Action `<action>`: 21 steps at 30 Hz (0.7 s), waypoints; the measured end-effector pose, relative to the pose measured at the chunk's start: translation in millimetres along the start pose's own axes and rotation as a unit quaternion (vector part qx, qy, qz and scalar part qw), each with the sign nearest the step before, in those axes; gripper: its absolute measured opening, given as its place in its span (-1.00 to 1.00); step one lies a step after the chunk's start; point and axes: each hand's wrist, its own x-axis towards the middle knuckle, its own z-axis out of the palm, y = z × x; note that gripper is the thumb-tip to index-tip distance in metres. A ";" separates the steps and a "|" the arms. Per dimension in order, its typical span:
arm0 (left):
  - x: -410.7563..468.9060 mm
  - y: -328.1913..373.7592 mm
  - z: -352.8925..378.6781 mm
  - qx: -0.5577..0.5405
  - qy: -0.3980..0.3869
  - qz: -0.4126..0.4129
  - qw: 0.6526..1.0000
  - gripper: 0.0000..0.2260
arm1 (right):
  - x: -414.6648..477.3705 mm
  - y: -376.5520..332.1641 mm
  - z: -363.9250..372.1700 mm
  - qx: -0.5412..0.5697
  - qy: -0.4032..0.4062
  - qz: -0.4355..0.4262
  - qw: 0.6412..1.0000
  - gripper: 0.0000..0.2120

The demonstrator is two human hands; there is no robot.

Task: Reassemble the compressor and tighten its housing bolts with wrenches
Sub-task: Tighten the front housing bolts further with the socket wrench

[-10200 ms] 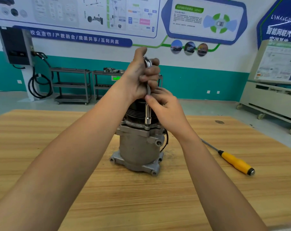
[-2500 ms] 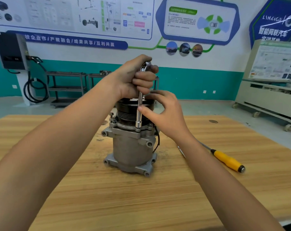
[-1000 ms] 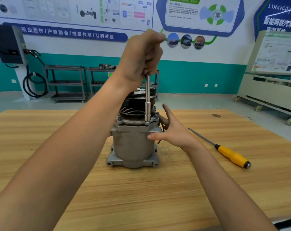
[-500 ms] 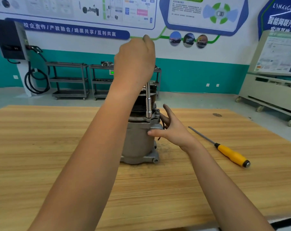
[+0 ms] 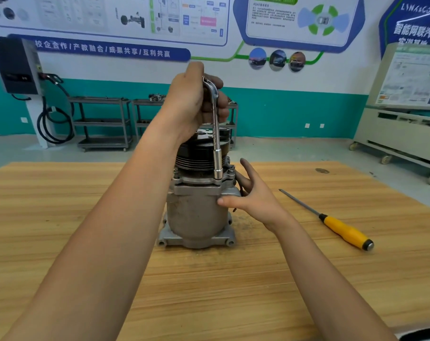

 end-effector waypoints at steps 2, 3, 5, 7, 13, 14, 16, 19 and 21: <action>8.3 -3.1 2.3 -0.068 -0.107 -0.067 0.990 -0.63 | 0.6 1.0 -0.4 -0.005 0.004 -0.002 1.000 0.11; 10.8 -3.3 4.5 -0.091 -0.177 -0.102 0.975 -0.60 | 0.9 1.3 -1.0 -0.009 0.003 -0.003 1.000 0.10; 13.1 -2.0 8.2 -0.111 -0.272 -0.153 0.943 -0.54 | 2.0 1.9 -3.3 -0.019 -0.001 -0.004 1.000 0.09; 13.6 1.8 10.5 -0.071 -0.277 -0.175 0.942 -0.55 | 3.0 1.9 -5.0 -0.026 -0.008 -0.007 1.000 0.08; 5.2 32.0 22.0 0.409 -0.083 -0.039 0.908 -0.71 | 2.0 1.9 -3.7 -0.002 -0.009 -0.005 1.000 0.07; 1.5 36.7 27.1 0.513 -0.063 0.007 0.856 -0.75 | 1.3 1.3 -3.1 -0.004 -0.010 -0.005 1.000 0.07; -8.1 43.3 37.8 0.668 -0.024 0.072 0.740 -0.75 | 1.2 0.8 -2.4 -0.006 -0.009 -0.006 1.000 0.06; -13.2 39.9 45.4 0.741 -0.002 0.110 0.663 -0.74 | 1.6 0.2 -2.7 -0.010 -0.006 -0.008 1.000 0.06; -9.3 33.5 46.3 0.730 0.008 0.119 0.673 -0.81 | 1.6 0.1 -2.9 -0.010 -0.005 -0.010 1.000 0.07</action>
